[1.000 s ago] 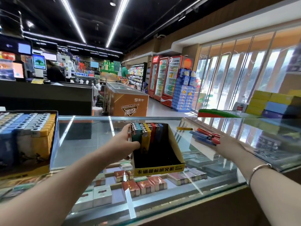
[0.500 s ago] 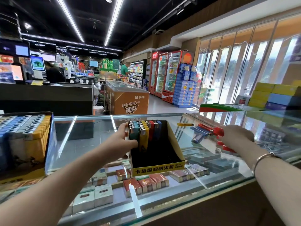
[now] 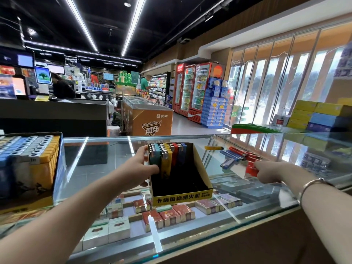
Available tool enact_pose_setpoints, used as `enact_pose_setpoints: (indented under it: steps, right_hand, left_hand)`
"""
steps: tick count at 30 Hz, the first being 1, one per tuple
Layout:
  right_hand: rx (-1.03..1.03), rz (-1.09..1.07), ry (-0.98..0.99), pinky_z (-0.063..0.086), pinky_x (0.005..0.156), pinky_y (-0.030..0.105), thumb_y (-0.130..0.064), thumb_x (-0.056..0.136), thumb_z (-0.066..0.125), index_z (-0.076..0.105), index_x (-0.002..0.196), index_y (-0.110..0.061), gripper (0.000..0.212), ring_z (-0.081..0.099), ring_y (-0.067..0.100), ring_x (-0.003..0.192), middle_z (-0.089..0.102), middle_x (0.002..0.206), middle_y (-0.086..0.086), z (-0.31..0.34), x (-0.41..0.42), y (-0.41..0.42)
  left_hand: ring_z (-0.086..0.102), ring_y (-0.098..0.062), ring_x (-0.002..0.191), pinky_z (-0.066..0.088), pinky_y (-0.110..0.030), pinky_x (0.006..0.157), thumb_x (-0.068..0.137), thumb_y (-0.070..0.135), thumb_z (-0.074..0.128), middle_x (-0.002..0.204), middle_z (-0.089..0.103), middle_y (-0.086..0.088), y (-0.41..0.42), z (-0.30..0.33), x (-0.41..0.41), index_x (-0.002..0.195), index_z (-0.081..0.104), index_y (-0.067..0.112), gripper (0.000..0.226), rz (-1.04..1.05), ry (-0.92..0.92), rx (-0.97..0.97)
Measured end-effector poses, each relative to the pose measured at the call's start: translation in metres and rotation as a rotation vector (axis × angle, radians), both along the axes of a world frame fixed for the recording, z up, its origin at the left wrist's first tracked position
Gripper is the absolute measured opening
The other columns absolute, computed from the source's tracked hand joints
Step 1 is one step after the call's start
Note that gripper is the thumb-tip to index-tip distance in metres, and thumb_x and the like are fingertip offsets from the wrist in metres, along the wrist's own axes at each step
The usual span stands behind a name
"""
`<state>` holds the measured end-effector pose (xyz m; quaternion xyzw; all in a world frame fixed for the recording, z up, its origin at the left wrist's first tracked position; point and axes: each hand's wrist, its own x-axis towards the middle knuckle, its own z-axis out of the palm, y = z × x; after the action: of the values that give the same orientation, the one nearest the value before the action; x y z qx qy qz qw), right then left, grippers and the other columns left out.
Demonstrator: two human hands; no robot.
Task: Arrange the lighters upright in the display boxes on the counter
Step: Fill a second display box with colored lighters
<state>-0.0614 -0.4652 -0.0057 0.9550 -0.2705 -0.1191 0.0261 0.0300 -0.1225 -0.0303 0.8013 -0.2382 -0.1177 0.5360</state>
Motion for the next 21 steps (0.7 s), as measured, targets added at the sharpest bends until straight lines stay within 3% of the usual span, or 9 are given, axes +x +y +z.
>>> enact_pose_setpoints:
  steps: [6, 9, 11, 14, 18, 21]
  right_hand:
    - [0.097, 0.076, -0.191, 0.044, 0.084, 0.031, -0.008, 0.085, 0.053, 0.044, 0.114, -0.022, 0.033, 0.051, 0.013, 0.085, 0.052, 0.093, -0.001, -0.008, 0.016, 0.012]
    - [0.138, 0.114, -0.376, 0.049, 0.065, 0.028, -0.006, 0.083, 0.055, 0.046, 0.107, -0.02, 0.029, 0.052, 0.014, 0.072, 0.054, 0.085, 0.001, -0.009, 0.026, 0.027]
    - [0.277, 0.145, -0.519, 0.046, 0.054, 0.028, -0.005, 0.08, 0.062, 0.042, 0.101, -0.021, 0.033, 0.052, 0.016, 0.066, 0.052, 0.083, 0.003, -0.004, 0.033, 0.043]
    - [0.507, 0.258, -0.781, 0.052, 0.057, 0.035, -0.008, 0.077, 0.069, 0.049, 0.098, -0.015, 0.03, 0.058, 0.024, 0.069, 0.056, 0.083, 0.009, 0.01, 0.045, 0.077]
    - [1.014, 0.389, -0.983, 0.041, 0.043, 0.017, -0.01, 0.079, 0.07, 0.056, 0.083, -0.016, 0.016, 0.055, 0.006, 0.05, 0.057, 0.068, 0.005, 0.032, 0.06, 0.136]
    - [1.236, 0.371, -1.028, 0.038, 0.056, 0.024, -0.02, 0.079, 0.071, 0.057, 0.086, -0.022, 0.016, 0.054, 0.013, 0.068, 0.057, 0.076, 0.002, 0.036, 0.071, 0.169]
  left_hand:
    - [0.061, -0.018, 0.081, 0.052, -0.021, 0.054, 0.086, 0.006, 0.056, 0.098, 0.047, 0.005, 0.001, 0.004, 0.0, 0.144, 0.014, 0.028, 0.075, 0.0, 0.001, 0.061]
    - [0.061, -0.021, 0.081, 0.052, -0.025, 0.056, 0.085, 0.001, 0.053, 0.097, 0.048, -0.003, 0.005, 0.009, 0.002, 0.143, 0.003, 0.036, 0.084, 0.008, -0.002, 0.14]
    - [0.058, -0.02, 0.079, 0.05, -0.024, 0.053, 0.083, -0.002, 0.05, 0.099, 0.049, -0.007, 0.01, 0.012, 0.003, 0.14, 0.002, 0.043, 0.086, 0.009, -0.018, 0.185]
    - [0.054, -0.019, 0.076, 0.047, -0.018, 0.049, 0.08, -0.01, 0.047, 0.102, 0.049, -0.014, 0.016, 0.017, 0.006, 0.136, 0.014, 0.038, 0.081, -0.026, -0.011, 0.177]
    - [0.055, -0.016, 0.083, 0.047, -0.015, 0.053, 0.076, -0.013, 0.048, 0.101, 0.051, -0.011, 0.022, 0.022, 0.009, 0.127, 0.027, 0.027, 0.068, -0.043, -0.058, 0.204]
    - [0.055, -0.018, 0.087, 0.048, -0.02, 0.059, 0.076, -0.012, 0.047, 0.101, 0.053, -0.012, 0.026, 0.027, 0.01, 0.122, 0.029, 0.026, 0.063, -0.024, -0.043, 0.213]
